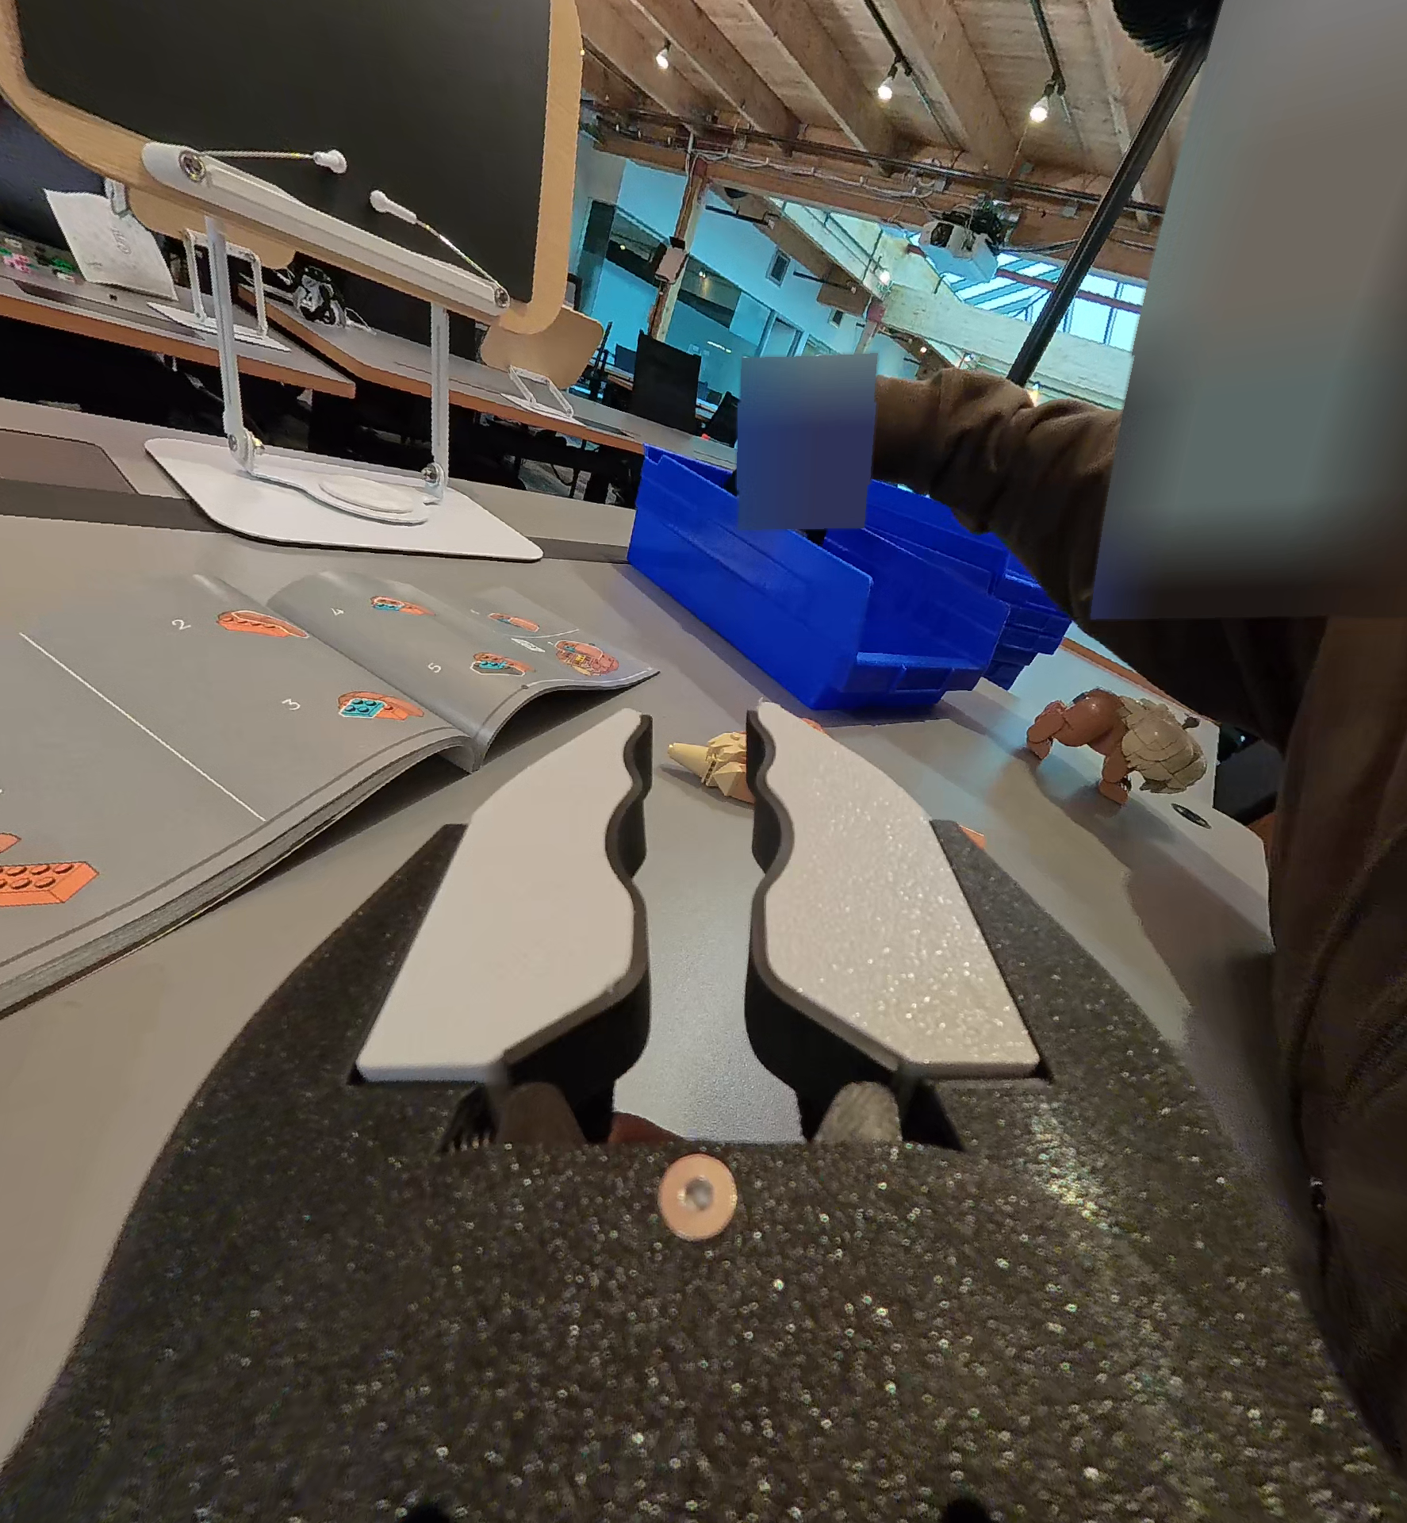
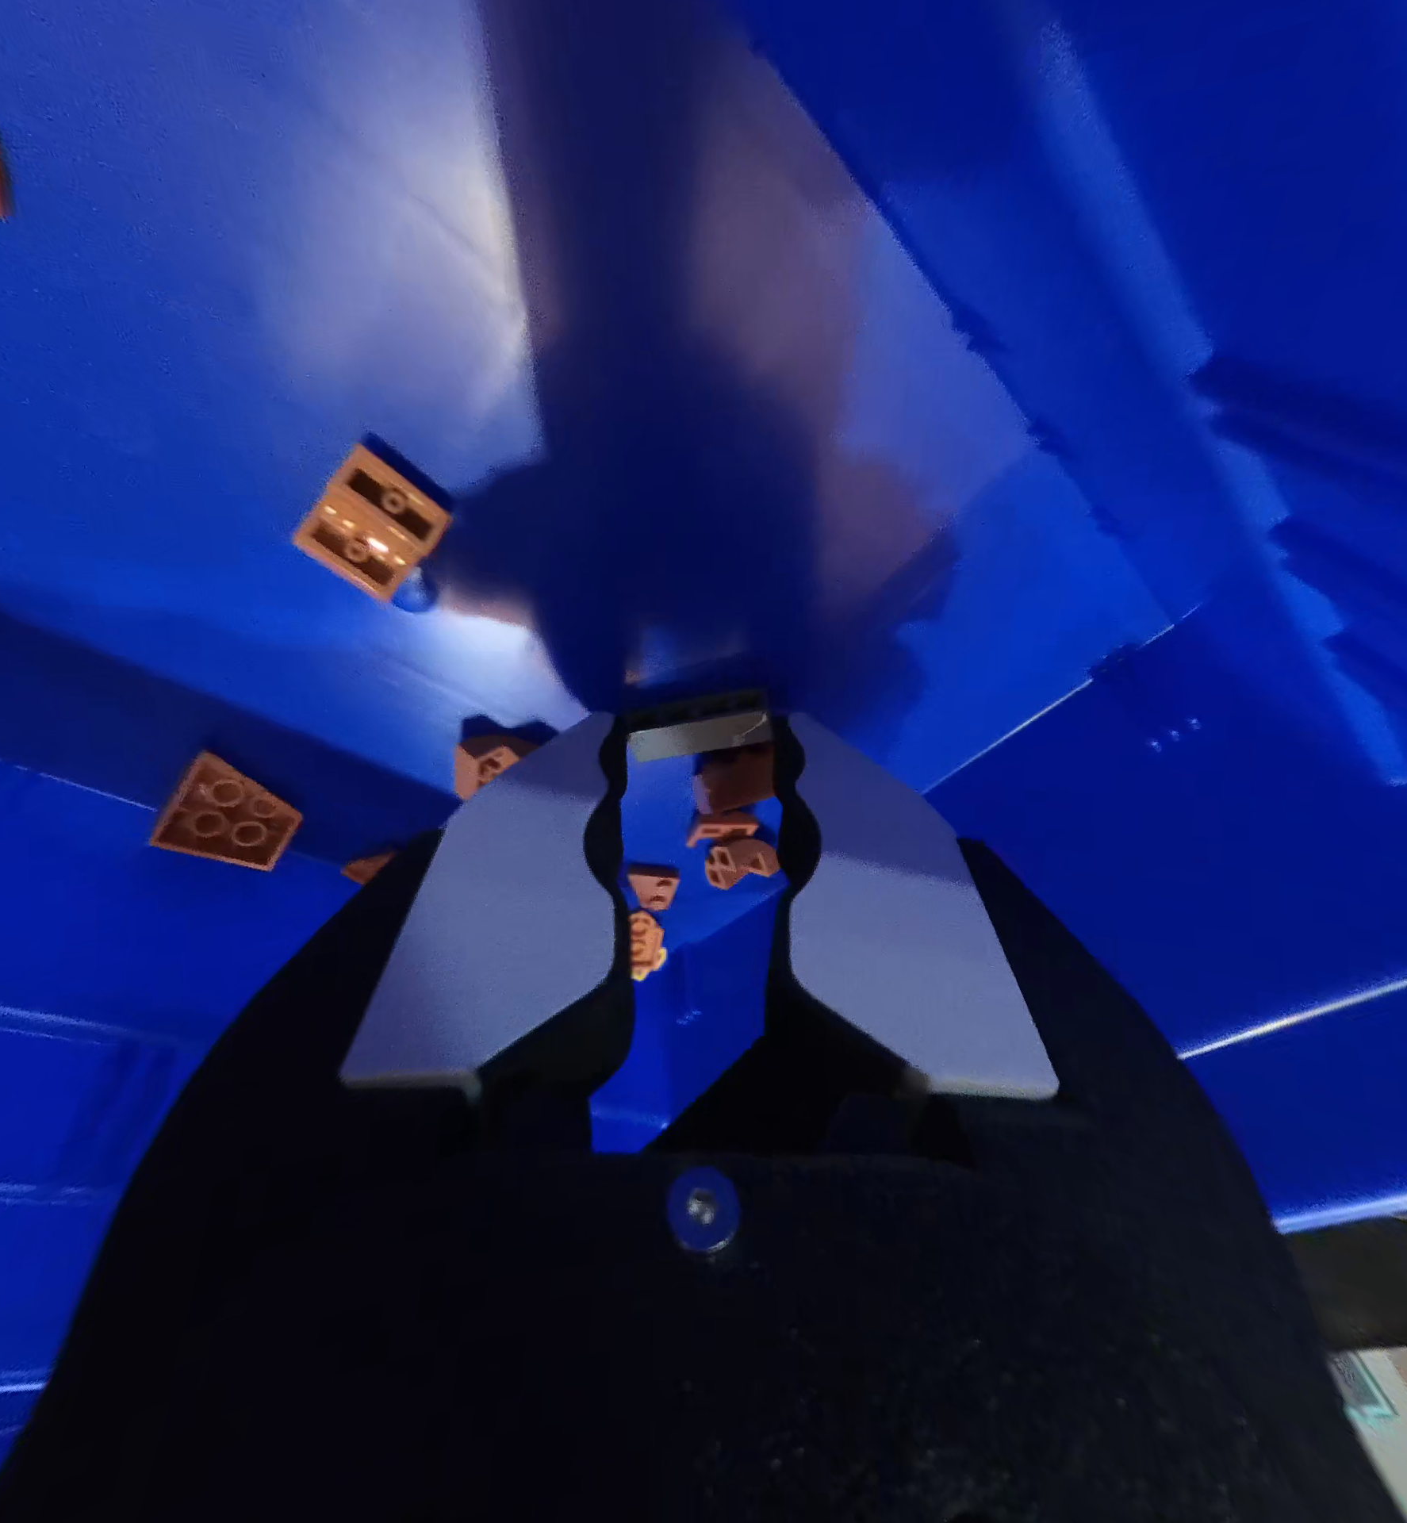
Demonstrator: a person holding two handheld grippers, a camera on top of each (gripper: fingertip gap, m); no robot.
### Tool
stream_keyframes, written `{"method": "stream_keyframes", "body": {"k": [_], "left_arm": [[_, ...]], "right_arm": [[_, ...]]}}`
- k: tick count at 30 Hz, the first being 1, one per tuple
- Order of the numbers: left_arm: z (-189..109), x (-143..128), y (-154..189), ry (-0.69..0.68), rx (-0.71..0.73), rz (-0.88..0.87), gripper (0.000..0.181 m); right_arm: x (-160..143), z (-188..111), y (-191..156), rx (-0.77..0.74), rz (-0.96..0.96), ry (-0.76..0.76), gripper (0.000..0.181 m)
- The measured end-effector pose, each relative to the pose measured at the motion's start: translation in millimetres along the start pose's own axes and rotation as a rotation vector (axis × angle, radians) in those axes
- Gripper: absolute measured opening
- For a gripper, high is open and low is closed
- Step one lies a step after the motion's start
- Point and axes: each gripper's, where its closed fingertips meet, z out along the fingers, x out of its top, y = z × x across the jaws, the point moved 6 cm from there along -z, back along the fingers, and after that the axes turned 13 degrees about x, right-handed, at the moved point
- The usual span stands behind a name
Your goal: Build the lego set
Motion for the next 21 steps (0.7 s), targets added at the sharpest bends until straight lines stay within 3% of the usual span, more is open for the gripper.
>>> {"method": "stream_keyframes", "body": {"k": [5, 9, 14, 21], "left_arm": [[0.0, -0.5, 1.1, -0.005, 0.001, 0.012, 0.021], [0.6, -2.1, 3.2, -0.02, 0.01, 0.04, 0.021], [-0.7, -5.4, 8.8, -0.05, 0.035, 0.127, 0.021], [-5.8, -9.4, 22.8, -0.058, 0.053, 0.266, 0.021]], "right_arm": [[13.0, -27.6, -28.2, -0.073, 0.052, 0.061, 0.035], [52.8, -73.4, -77.5, -0.167, 0.093, 0.124, 0.035], [142.2, -106.4, -155.4, -0.234, 0.182, 0.251, 0.034], [273.9, -95.2, -216.6, -0.257, 0.309, 0.556, 0.034]]}}
